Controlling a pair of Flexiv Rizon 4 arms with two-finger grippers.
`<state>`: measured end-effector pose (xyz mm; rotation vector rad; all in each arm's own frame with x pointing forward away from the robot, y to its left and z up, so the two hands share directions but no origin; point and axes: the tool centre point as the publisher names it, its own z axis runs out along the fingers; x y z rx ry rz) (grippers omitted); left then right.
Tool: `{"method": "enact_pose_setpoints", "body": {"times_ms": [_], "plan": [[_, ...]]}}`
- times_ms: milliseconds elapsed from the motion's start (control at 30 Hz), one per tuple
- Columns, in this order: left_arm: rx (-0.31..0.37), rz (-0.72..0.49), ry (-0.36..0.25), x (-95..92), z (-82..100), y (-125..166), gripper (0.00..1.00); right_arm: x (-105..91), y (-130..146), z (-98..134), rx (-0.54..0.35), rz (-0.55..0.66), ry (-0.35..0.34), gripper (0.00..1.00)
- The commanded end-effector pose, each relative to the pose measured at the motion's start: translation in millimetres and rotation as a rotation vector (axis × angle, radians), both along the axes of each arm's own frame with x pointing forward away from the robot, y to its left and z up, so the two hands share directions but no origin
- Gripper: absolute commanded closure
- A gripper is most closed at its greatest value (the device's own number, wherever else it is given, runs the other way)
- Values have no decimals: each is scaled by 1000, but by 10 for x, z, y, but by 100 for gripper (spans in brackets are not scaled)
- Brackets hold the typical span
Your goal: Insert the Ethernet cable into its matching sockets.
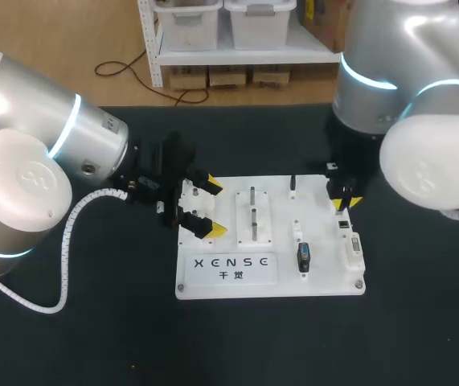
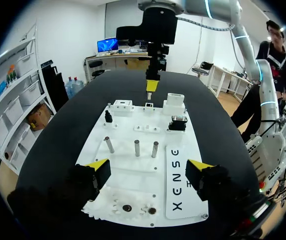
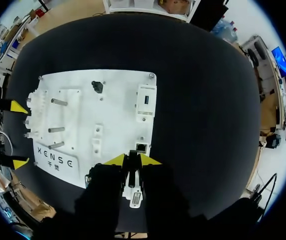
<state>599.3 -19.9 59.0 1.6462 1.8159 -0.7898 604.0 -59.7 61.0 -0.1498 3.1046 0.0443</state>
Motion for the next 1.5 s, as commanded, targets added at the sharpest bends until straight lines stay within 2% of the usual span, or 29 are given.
{"method": "enact_pose_setpoints", "body": {"times_ms": [33,700,1500], "plan": [[3,1,0,3,-7,-10,0,-28,-34,-63,2,-3,-8,100],[3,1,0,3,-7,-10,0,35,-137,-267,2,0,1,100],[3,1,0,3,-7,-10,0,16,-84,-328,11,3,21,100]]}}
